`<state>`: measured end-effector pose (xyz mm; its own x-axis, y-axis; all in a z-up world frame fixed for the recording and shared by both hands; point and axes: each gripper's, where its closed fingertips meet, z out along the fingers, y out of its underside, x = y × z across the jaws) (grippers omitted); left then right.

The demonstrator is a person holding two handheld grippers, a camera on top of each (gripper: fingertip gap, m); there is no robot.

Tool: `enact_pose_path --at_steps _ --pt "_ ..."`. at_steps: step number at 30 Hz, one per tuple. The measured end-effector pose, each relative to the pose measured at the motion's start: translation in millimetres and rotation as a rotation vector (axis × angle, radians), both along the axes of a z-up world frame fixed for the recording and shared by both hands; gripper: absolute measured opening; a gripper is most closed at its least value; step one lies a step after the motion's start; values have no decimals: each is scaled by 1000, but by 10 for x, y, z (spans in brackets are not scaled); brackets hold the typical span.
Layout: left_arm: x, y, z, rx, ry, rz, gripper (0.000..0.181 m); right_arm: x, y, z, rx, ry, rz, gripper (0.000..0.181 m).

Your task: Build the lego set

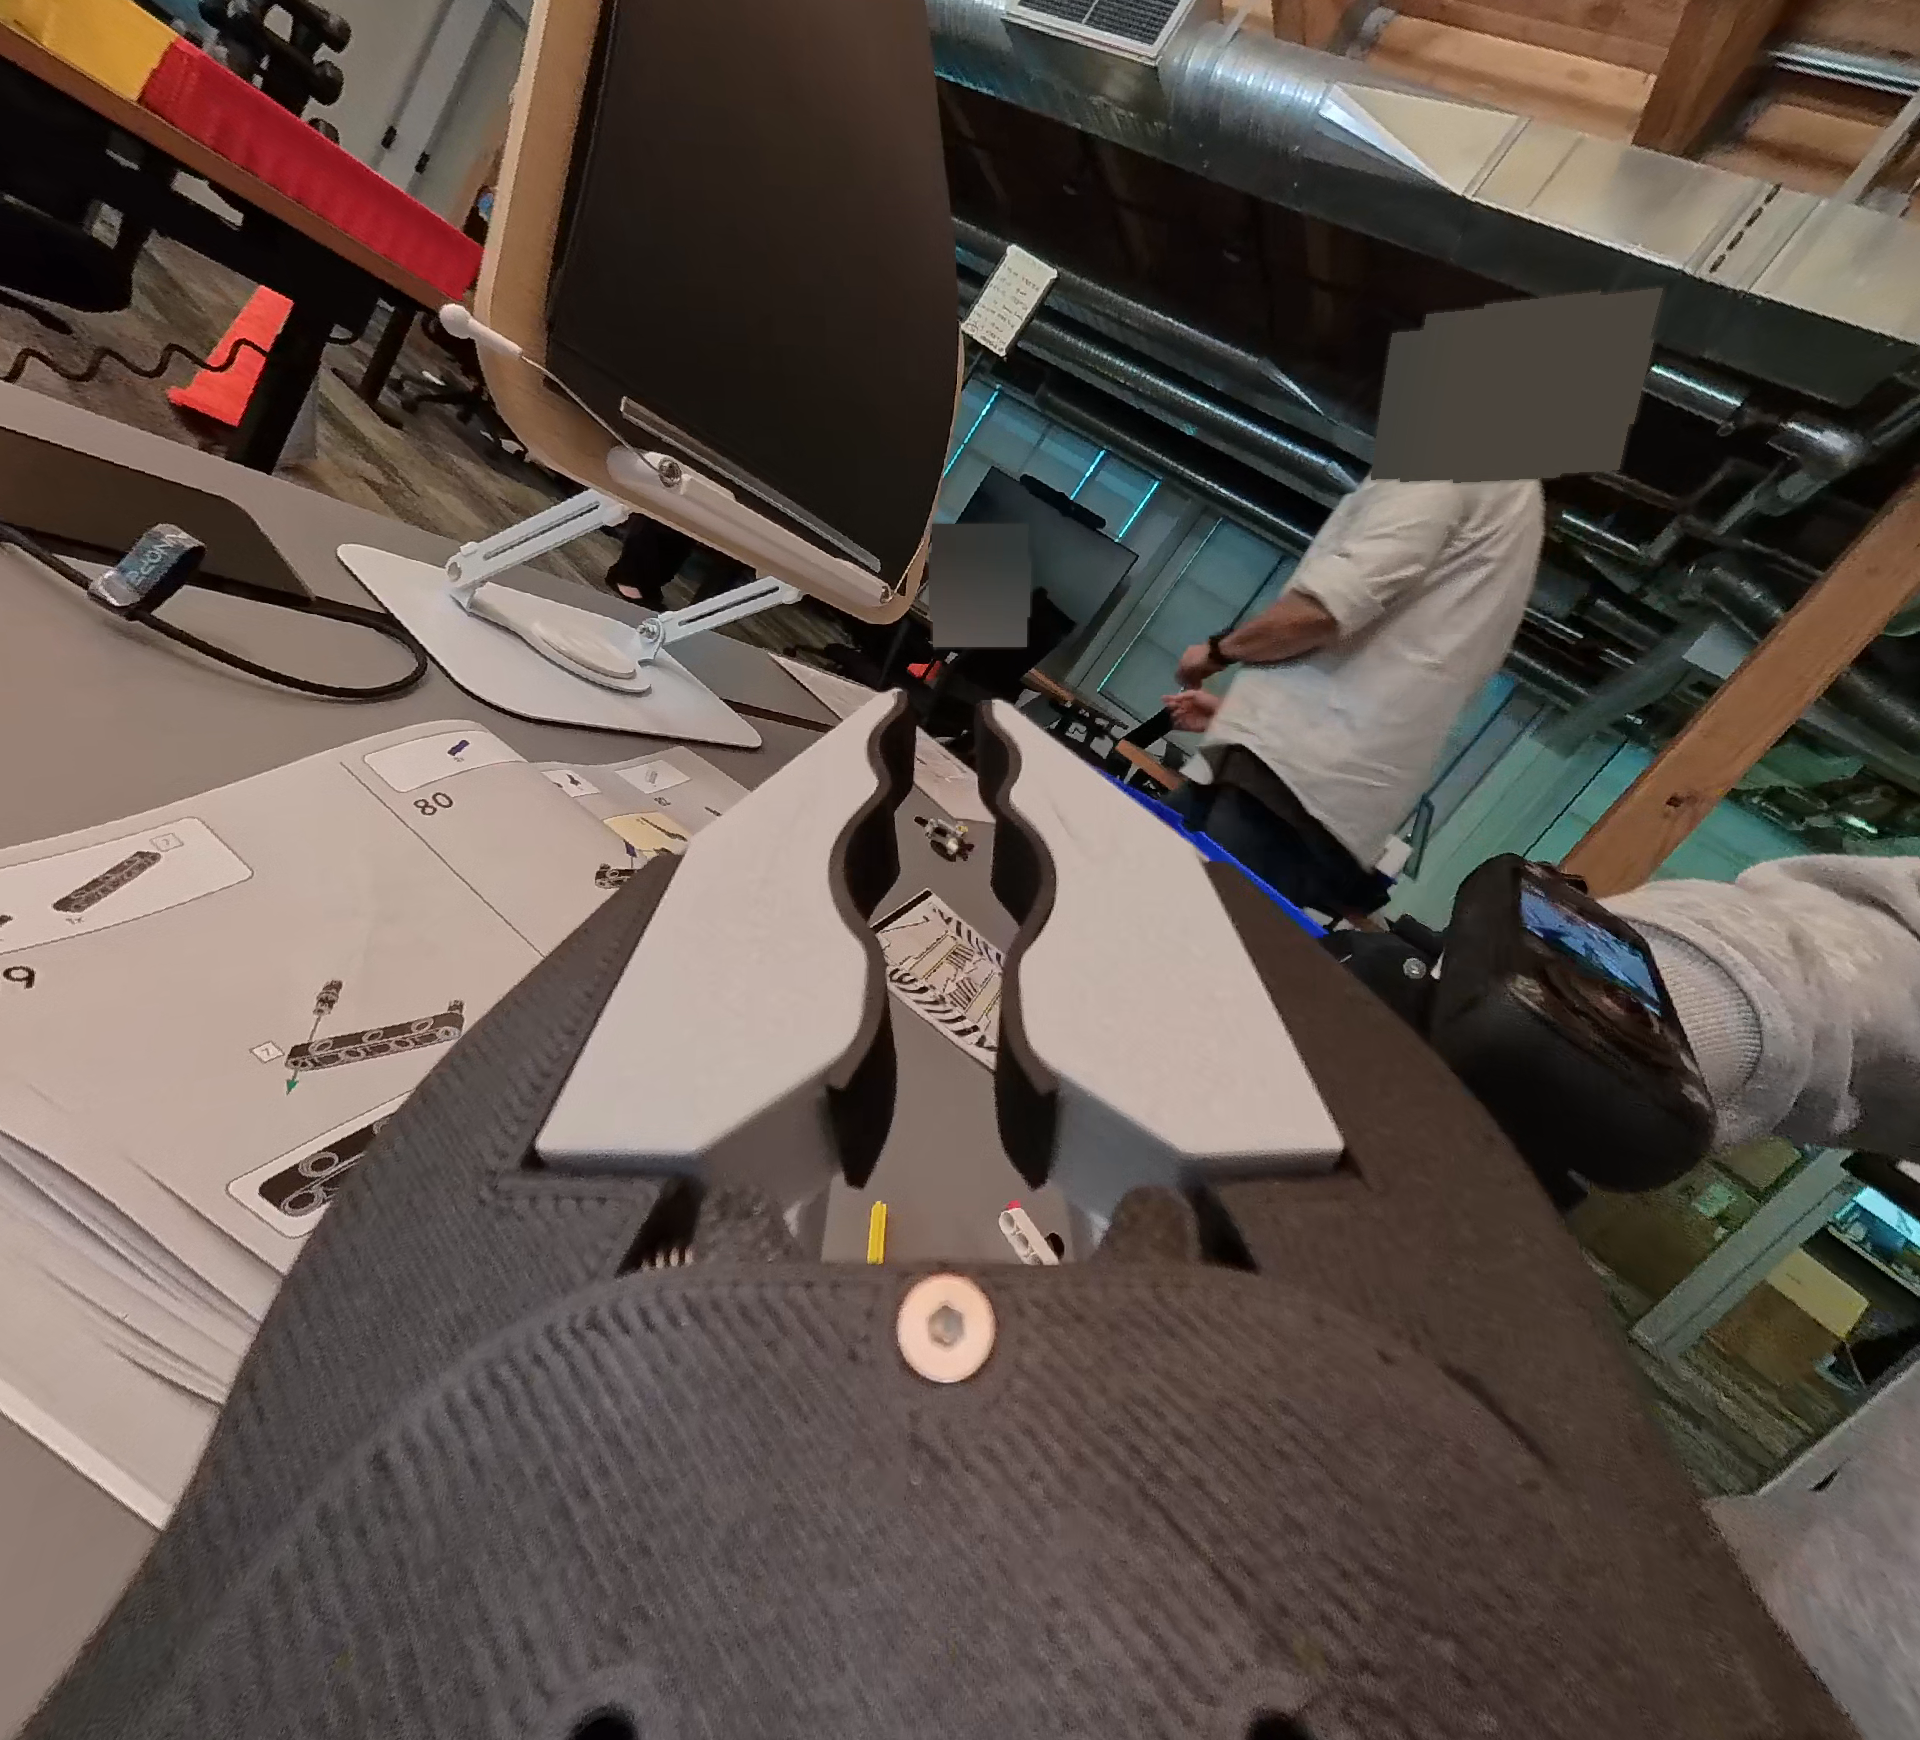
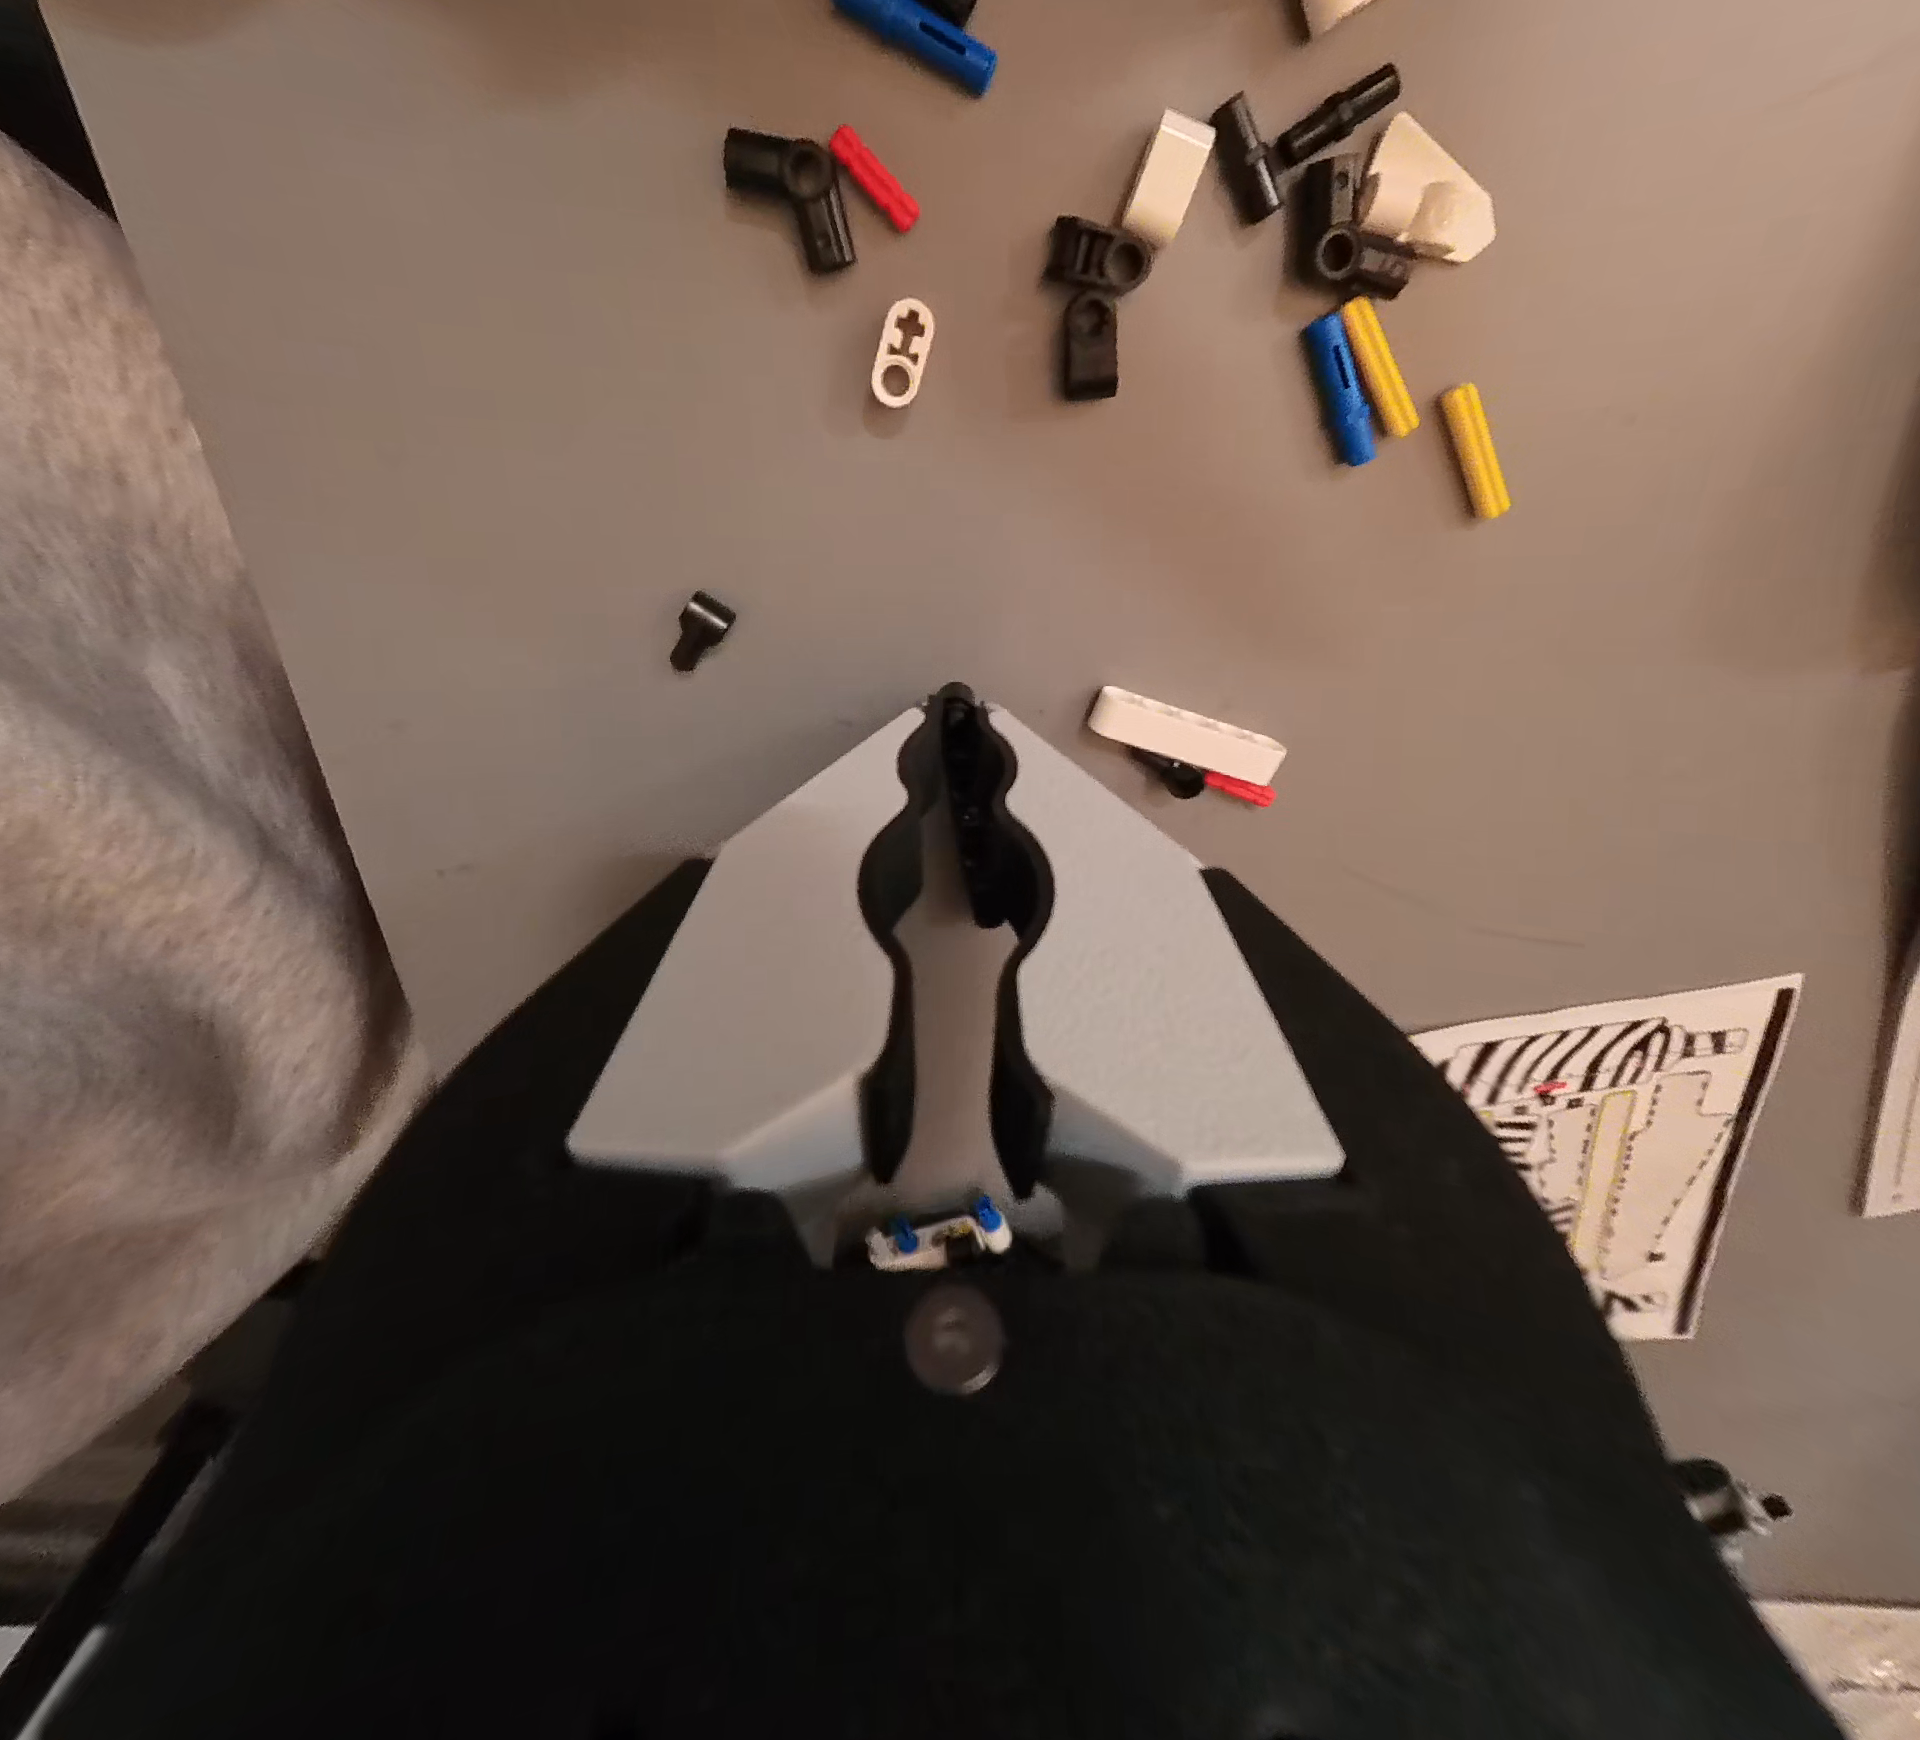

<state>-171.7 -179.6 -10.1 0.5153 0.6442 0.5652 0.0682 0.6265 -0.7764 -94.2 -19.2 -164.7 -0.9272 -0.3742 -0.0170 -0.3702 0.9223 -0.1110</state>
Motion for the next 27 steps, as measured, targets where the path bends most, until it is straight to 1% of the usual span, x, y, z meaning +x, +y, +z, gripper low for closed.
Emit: enact_pose_path --at_steps 1,2,7,9,14,19,25,27 --pt "3 -7 5 5 2 0 9 4 7 1 -3 -12 -5 4" --pt "4 -14 7 11 4 0 8 7 16 8 -7 -24 -11 13" --pt "-2 -17 3 23 2 -4 8 -20 -45 157 -90 -54 -42 26" --pt "-5 -9 0 23 -1 -7 9 -28 -43 190 -95 -67 -54 28" --pt "-1 -31 2 39 1 -5 8 -88 -122 222 -151 -51 -69 25" --pt "-1 -40 6 53 2 -7 9 -83 -414 256 -264 -59 -61 23" --pt "-3 -41 -1 47 -1 -2 9 -69 -674 214 -325 -50 -16 19" --pt "-5 -47 -2 50 -2 -1 9 -101 -782 223 -357 -44 -15 15"
